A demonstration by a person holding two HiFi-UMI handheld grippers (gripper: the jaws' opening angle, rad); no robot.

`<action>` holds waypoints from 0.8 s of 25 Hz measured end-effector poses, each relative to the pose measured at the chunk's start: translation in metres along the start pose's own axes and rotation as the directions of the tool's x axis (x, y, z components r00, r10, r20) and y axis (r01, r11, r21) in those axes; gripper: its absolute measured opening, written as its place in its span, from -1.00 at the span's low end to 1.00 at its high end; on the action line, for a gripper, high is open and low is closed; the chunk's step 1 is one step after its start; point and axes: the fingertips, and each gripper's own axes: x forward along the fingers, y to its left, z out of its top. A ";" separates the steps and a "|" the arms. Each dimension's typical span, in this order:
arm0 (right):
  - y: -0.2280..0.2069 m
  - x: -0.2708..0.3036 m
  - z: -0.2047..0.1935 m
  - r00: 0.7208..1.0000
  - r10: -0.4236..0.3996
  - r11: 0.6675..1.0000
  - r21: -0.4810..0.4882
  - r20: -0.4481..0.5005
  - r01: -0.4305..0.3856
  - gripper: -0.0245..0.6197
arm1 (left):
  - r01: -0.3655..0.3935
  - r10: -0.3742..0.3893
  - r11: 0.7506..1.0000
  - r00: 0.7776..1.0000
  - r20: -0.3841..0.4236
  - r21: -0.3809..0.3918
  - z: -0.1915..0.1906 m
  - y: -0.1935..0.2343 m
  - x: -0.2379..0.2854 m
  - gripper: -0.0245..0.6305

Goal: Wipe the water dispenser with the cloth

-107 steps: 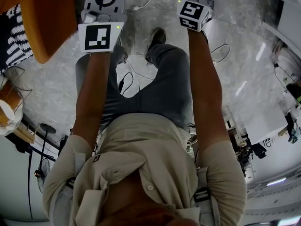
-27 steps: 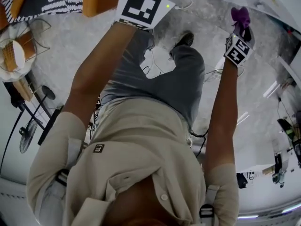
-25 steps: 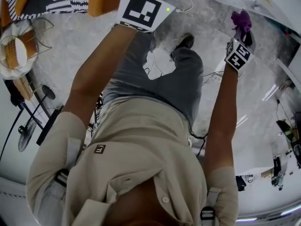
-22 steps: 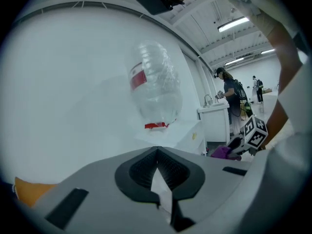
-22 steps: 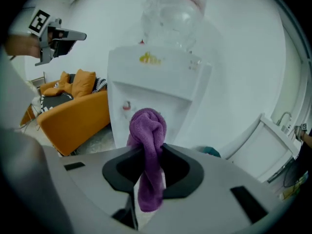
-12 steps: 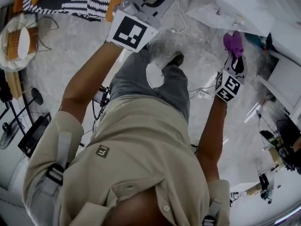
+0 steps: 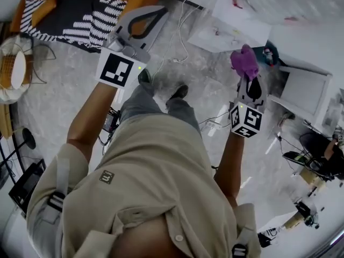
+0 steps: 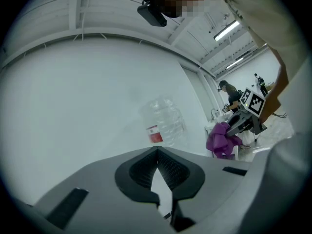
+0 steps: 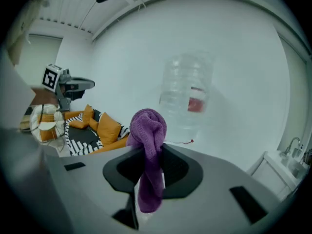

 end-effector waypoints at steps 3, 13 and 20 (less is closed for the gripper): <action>-0.001 -0.024 0.049 0.998 0.023 1.000 0.019 0.062 -0.025 -0.69 | -0.003 0.003 1.000 0.999 -0.036 -0.009 0.016 -0.003 -0.012 -0.87; -0.027 -0.079 0.128 0.984 0.078 0.993 0.080 0.158 -0.092 -0.70 | 0.109 -0.108 0.994 0.992 -0.060 0.026 0.056 -0.049 -0.019 -0.88; -0.053 -0.073 0.143 0.977 0.099 0.990 0.077 0.191 -0.115 -0.69 | 0.154 -0.154 0.988 0.985 -0.077 -0.016 0.067 -0.077 0.005 -0.87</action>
